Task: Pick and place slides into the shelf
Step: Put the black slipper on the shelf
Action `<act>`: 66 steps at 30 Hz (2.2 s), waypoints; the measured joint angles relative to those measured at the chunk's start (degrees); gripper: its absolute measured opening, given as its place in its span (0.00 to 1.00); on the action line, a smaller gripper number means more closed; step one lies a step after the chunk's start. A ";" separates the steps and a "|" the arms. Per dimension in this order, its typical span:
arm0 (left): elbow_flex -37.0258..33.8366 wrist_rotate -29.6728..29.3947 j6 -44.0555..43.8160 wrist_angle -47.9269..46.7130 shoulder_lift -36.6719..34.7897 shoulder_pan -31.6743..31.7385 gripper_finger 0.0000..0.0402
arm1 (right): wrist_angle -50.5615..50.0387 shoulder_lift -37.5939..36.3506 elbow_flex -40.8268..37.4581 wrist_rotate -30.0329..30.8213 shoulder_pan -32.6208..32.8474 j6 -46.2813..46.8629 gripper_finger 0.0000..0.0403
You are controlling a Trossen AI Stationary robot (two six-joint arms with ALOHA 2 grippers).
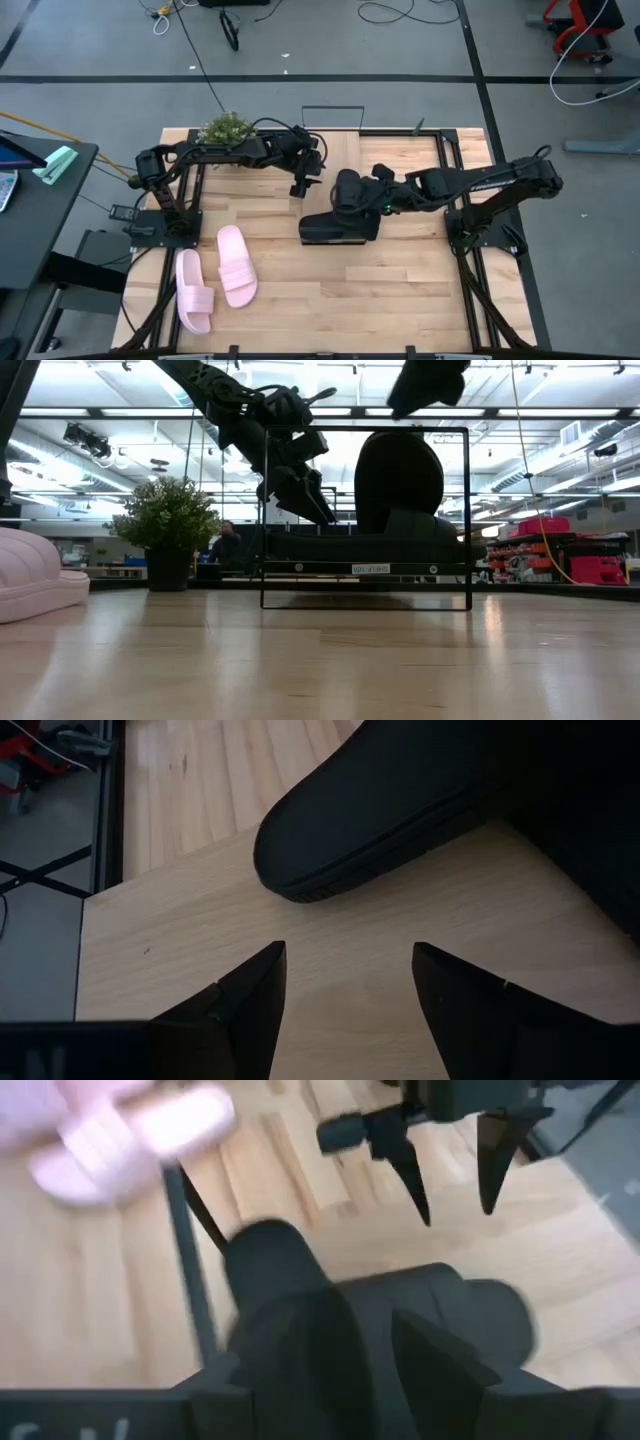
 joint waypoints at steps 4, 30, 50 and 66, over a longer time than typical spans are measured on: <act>0.00 -0.03 -0.60 0.00 0.00 0.97 0.55 | -2.78 3.37 0.00 0.03 -0.51 -4.43 0.43; 0.00 -0.02 -1.95 -2.05 0.00 3.32 0.52 | -6.82 9.04 -0.02 7.72 -1.38 -9.96 0.43; 0.00 -0.02 -2.03 -3.43 0.00 3.32 0.49 | -7.77 8.91 0.00 7.60 -4.48 -13.03 0.02; -0.04 0.53 -6.20 -6.18 -6.96 4.24 0.49 | -18.00 7.82 25.38 11.94 -3.24 -31.72 0.02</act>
